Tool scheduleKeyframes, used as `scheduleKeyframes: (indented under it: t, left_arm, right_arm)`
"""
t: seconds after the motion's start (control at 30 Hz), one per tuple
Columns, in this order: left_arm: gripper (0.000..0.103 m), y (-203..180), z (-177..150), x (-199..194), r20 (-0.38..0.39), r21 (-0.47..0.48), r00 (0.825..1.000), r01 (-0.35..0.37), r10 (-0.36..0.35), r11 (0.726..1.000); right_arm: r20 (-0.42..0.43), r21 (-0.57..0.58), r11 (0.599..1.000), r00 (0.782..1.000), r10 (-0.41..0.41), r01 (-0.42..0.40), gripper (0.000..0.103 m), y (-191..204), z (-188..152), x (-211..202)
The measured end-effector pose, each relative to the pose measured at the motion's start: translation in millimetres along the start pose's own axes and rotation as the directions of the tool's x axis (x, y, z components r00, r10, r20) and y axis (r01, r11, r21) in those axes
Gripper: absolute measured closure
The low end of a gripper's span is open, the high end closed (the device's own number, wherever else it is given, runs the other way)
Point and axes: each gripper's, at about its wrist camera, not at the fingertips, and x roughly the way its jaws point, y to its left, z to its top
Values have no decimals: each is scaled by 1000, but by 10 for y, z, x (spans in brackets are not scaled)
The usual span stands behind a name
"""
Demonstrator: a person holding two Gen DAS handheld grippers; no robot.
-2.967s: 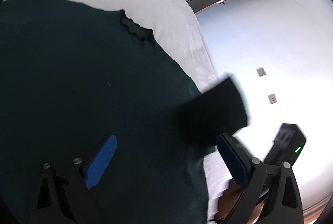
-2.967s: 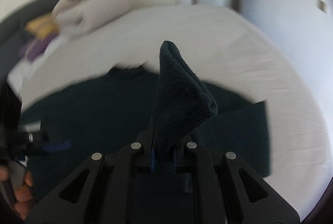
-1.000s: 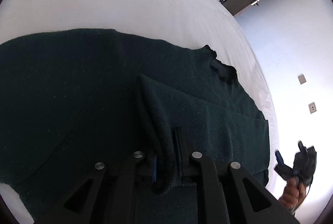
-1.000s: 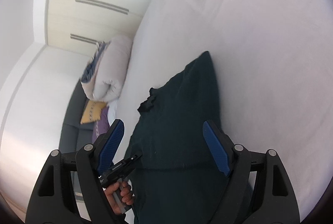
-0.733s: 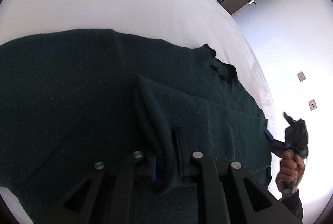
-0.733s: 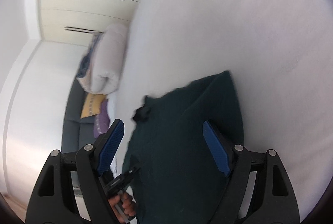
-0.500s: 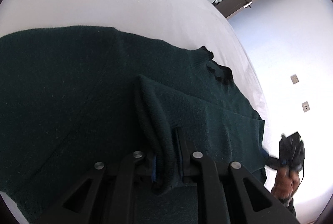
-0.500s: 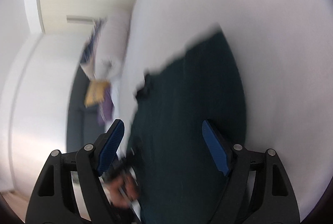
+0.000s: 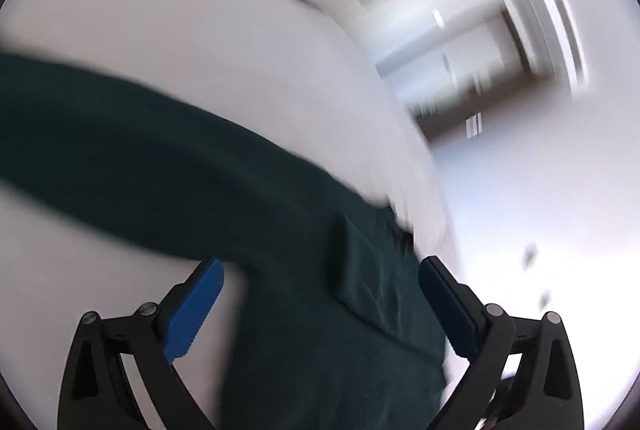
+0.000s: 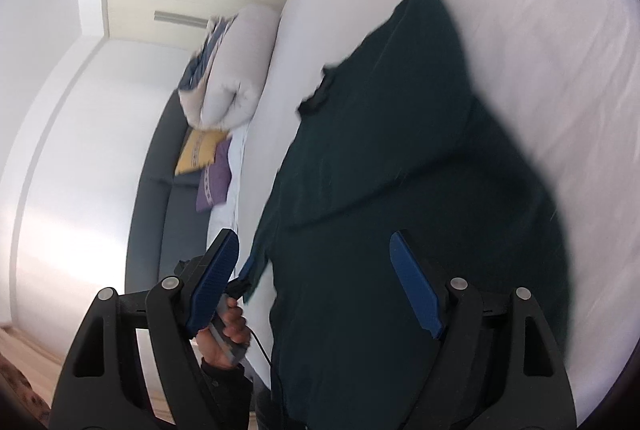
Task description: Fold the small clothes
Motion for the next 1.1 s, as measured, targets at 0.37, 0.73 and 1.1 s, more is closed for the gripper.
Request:
scheduleKeyframes:
  t: [0.37,0.73,1.1]
  left_arm:
    - [10,1883,174,-1278,345,-594,938,197,25,780]
    - [27,1994,555,-1144,418,-601,899,168,129,781]
    - [96,1345,776,-980,354,-380,902,-104,248,919]
  right_arm:
    - [-95,-2,1000,995,11,-11,25,701,-772,658]
    - [-115,-38,999,993,-10,6,25,1069,-1084,822]
    - [-94,-31,999,995,-38,35,25,909,-1054,795]
